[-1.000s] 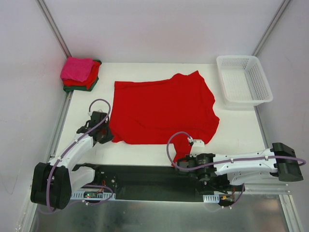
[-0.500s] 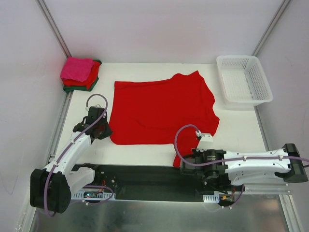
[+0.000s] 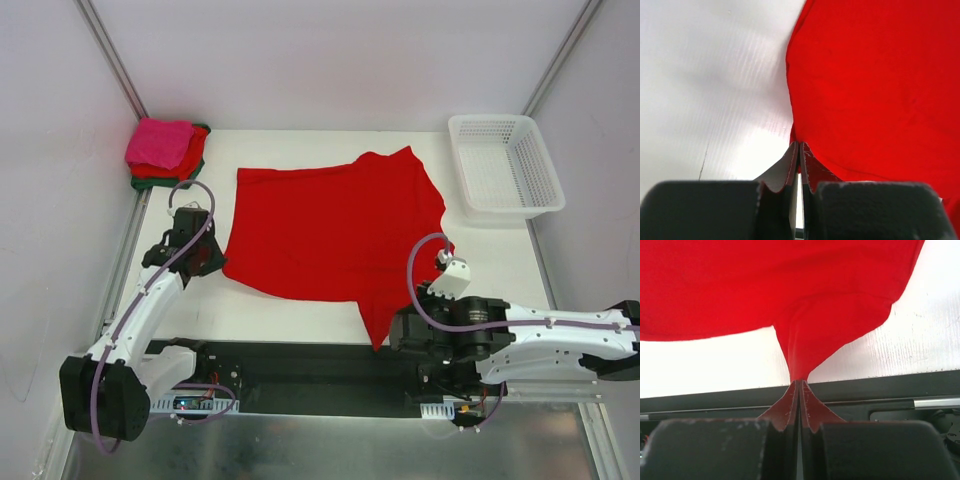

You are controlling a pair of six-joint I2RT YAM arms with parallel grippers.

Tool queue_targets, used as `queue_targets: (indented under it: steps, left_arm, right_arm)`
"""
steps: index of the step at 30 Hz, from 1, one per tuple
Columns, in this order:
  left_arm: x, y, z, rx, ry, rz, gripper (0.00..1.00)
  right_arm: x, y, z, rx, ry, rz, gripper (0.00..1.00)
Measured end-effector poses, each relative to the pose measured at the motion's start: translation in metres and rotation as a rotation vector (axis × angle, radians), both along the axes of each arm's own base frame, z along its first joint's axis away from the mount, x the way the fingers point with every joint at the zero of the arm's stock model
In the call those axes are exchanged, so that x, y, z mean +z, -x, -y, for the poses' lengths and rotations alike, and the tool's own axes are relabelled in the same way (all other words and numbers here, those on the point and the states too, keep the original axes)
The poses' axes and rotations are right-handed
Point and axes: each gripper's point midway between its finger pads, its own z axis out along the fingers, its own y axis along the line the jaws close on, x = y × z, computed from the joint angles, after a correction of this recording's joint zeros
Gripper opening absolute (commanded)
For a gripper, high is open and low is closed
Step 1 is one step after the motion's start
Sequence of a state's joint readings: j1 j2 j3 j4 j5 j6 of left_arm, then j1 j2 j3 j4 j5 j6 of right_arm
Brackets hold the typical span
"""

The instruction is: Fold and stack the t-shirts

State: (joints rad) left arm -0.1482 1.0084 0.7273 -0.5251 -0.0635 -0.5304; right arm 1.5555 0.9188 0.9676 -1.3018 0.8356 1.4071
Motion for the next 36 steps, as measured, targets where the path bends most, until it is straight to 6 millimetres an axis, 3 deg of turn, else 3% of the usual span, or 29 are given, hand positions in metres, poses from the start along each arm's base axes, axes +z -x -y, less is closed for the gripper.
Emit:
queue_targets:
  steps: [10,16,27,36]
  left_arm:
    - [0.014,-0.005,-0.024,0.075,-0.031,0.014,0.00]
    - [0.015,-0.003,-0.029,0.091,-0.035,0.008,0.00]
    - [0.026,-0.014,-0.033,0.106,-0.035,0.023,0.00]
    - [0.032,-0.027,-0.037,0.124,-0.041,0.024,0.00]
  right_arm:
    - [0.024,-0.013,0.003,-0.031,-0.045,0.069,0.01]
    - [0.038,-0.026,0.009,-0.068,-0.039,0.114,0.01]
    - [0.074,-0.057,0.039,-0.172,0.014,0.221,0.02]
    - [0.079,-0.070,0.057,-0.214,0.128,0.257,0.02]
